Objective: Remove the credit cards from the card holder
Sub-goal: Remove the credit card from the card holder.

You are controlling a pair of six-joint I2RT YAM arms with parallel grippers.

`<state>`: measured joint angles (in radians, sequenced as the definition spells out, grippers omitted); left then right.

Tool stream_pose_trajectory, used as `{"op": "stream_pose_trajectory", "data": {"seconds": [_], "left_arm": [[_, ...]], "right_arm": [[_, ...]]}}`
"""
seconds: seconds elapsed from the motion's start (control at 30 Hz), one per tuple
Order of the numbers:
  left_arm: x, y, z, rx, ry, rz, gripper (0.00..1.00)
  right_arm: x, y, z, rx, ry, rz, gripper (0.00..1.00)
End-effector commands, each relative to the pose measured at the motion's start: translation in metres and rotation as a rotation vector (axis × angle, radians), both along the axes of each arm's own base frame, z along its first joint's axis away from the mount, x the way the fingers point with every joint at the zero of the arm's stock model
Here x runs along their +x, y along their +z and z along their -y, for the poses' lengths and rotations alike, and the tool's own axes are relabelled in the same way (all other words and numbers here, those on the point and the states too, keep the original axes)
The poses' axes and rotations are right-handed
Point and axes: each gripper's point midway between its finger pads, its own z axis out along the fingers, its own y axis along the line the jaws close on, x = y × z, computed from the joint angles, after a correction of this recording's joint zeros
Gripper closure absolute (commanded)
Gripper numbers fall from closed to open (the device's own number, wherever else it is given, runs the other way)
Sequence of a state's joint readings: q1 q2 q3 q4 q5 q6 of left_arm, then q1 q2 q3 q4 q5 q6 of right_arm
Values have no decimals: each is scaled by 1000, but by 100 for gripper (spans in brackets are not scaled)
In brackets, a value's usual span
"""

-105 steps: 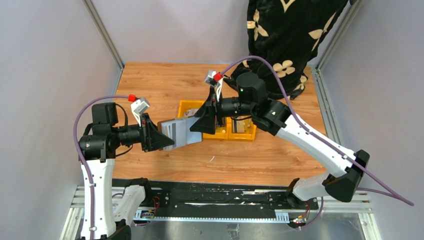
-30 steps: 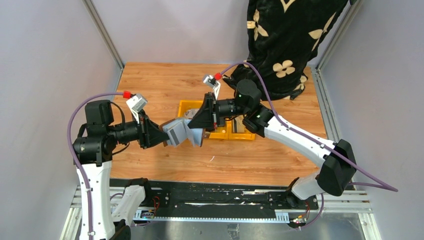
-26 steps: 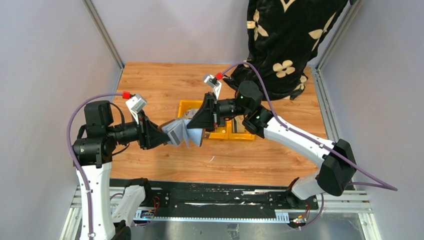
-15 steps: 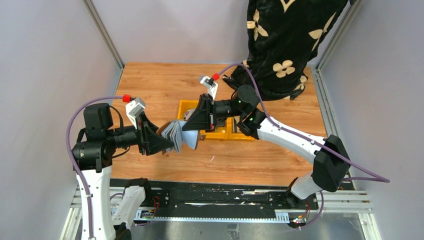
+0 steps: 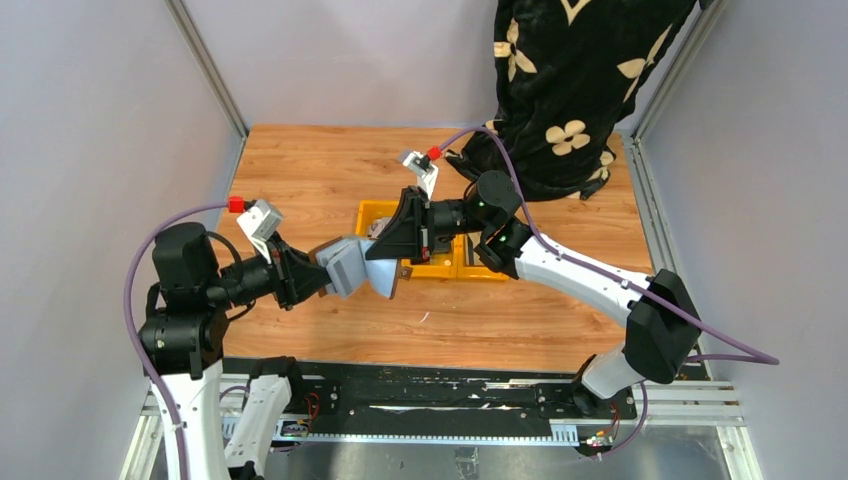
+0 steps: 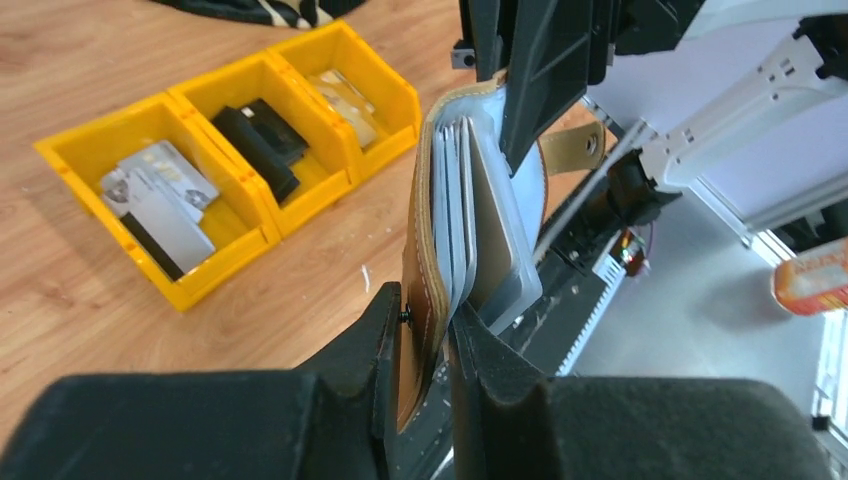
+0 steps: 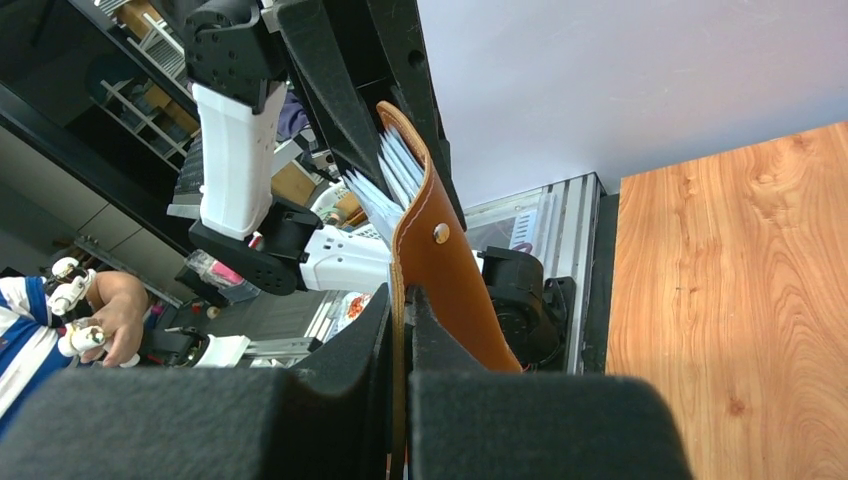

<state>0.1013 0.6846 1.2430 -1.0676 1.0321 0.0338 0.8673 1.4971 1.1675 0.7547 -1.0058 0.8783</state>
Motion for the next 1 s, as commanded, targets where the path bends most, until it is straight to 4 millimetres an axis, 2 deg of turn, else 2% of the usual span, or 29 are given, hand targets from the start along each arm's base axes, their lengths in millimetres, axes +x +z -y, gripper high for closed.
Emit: {"op": "stream_pose_trajectory", "data": {"seconds": [0.0, 0.1, 0.2, 0.27, 0.37, 0.43, 0.53, 0.6, 0.73, 0.83, 0.93, 0.97], "left_arm": [[37, 18, -14, -17, 160, 124, 82], [27, 20, 0, -101, 68, 87, 62], [24, 15, 4, -127, 34, 45, 48], [23, 13, 6, -135, 17, 28, 44], [14, 14, 11, -150, -38, 25, 43], [3, 16, 16, -161, -103, 35, 47], [-17, 17, 23, -181, -212, 37, 61], [-26, 17, 25, -187, -249, 40, 76], [-32, 20, 26, -186, -263, 58, 92], [-27, 21, 24, -159, -222, 79, 96], [-10, 16, 12, -67, -93, 131, 100], [4, 11, 1, 0, -5, 166, 100]], "right_arm": [[-49, 19, 12, 56, 171, 72, 100], [-52, 21, 9, 61, 181, 76, 100], [-56, 27, 6, 78, 193, 84, 100], [-62, 29, 3, 86, 213, 91, 100], [-62, 29, 1, 85, 217, 87, 100], [-62, 30, 1, 87, 211, 86, 100], [-57, 32, 3, 90, 189, 84, 100], [-48, 30, 3, 87, 156, 69, 98], [-20, 25, 6, 74, 79, 7, 63], [0, 19, 11, 58, 40, -39, 29], [22, 12, 18, 23, -35, -9, 25], [34, 10, 20, 4, -93, 24, 25]]}}
